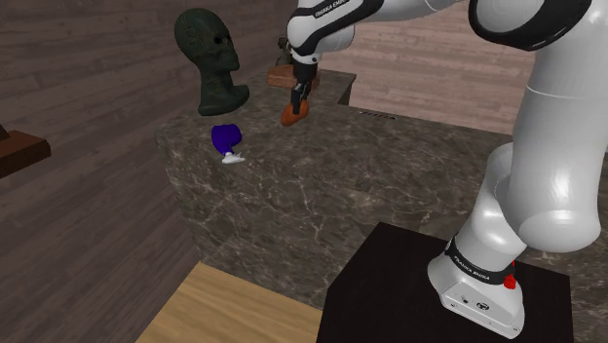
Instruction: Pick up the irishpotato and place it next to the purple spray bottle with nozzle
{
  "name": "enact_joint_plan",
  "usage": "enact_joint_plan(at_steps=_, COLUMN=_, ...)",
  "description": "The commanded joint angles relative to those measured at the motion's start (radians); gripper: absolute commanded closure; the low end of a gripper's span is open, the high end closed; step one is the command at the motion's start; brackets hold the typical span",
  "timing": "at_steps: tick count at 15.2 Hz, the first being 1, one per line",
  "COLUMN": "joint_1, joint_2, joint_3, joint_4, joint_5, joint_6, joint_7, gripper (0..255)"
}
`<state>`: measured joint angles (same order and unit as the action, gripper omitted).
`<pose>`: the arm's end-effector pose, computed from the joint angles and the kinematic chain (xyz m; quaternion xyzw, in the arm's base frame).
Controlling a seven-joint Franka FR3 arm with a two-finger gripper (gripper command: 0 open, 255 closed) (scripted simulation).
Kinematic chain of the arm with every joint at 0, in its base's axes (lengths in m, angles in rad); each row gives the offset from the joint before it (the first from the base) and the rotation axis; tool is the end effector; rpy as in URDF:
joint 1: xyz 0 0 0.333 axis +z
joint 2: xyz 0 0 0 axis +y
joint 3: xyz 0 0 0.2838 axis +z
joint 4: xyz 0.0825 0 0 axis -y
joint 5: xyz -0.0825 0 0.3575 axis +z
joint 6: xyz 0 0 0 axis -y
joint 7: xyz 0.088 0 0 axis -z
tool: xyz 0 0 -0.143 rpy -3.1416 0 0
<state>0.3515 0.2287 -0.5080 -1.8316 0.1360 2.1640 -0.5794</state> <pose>0.5963 -0.0726 0.3784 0.9804 0.1849 0.0644 0.0205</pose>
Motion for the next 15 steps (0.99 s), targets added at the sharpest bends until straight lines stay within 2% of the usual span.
enact_joint_plan(at_steps=1, joint_1=-0.001, joint_2=0.012, joint_3=0.003, joint_4=-0.011, joint_5=0.008, joint_6=0.021, joint_7=-0.004, gripper=255)
enact_joint_plan(at_steps=15, joint_1=-0.018, joint_2=0.094, joint_3=0.026, joint_4=-0.092, joint_5=0.070, joint_6=0.175, joint_7=-0.045, gripper=255)
